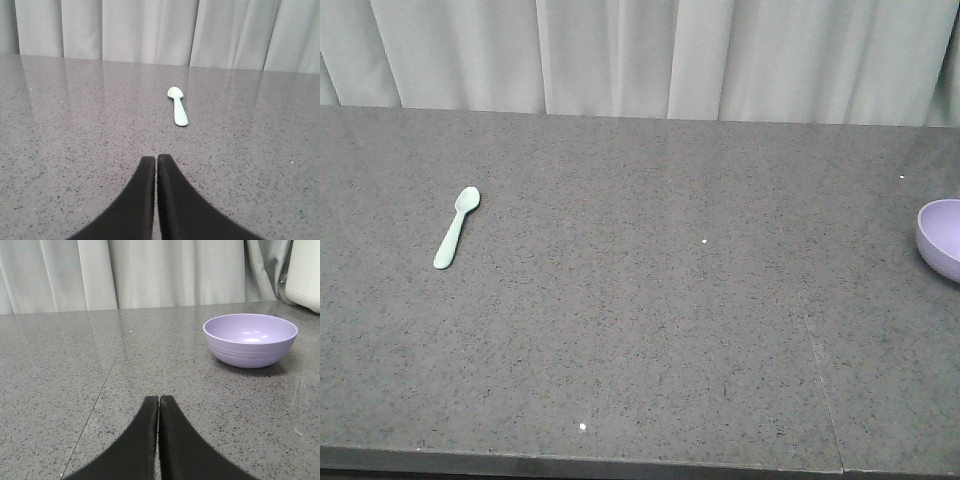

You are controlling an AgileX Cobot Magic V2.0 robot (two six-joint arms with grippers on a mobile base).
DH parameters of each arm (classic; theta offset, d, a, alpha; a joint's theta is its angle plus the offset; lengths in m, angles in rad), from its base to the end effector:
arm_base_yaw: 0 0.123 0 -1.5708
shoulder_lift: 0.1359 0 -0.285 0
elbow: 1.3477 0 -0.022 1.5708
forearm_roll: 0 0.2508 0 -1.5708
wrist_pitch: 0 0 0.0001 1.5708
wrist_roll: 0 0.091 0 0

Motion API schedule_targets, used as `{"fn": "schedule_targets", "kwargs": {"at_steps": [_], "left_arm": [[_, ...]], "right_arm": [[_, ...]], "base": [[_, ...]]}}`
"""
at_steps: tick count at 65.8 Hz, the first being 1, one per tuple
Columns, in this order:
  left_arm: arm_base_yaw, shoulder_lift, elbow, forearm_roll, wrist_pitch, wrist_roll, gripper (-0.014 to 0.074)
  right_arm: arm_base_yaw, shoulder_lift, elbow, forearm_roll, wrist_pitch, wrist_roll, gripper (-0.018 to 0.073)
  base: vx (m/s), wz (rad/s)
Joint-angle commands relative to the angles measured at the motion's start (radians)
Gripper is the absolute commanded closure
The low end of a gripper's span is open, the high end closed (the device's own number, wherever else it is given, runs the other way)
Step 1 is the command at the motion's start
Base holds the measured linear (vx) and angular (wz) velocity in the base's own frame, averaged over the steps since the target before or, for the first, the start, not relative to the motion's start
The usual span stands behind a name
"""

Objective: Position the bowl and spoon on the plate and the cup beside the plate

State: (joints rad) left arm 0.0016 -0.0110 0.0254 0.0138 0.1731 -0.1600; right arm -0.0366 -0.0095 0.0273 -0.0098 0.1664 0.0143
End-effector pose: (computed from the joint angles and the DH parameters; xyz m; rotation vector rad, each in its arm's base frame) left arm 0.0563 0.0003 0.1895 -0.1254 1.6675 -0.1074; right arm 0.0565 -0.0022 0.1894 0.0356 1.6675 -0.0255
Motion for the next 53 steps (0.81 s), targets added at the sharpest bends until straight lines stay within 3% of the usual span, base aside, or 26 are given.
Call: {"fn": "schedule_targets", "kwargs": {"at_steps": [1,53], "left_arm": [[0.0,-0.017,0.03,0.0,-0.07,-0.01,0.0602],[0.0,-0.017,0.03,0.0,-0.07,-0.01,0.0602]], "right_arm": [[0.001,-0.014,0.016,-0.011,-0.071,-0.002,0.0564],[0.001,-0.014,0.016,-0.011,-0.071,-0.001,0.0564]], "base": [[0.0,-0.01],[0.0,-0.01]]}}
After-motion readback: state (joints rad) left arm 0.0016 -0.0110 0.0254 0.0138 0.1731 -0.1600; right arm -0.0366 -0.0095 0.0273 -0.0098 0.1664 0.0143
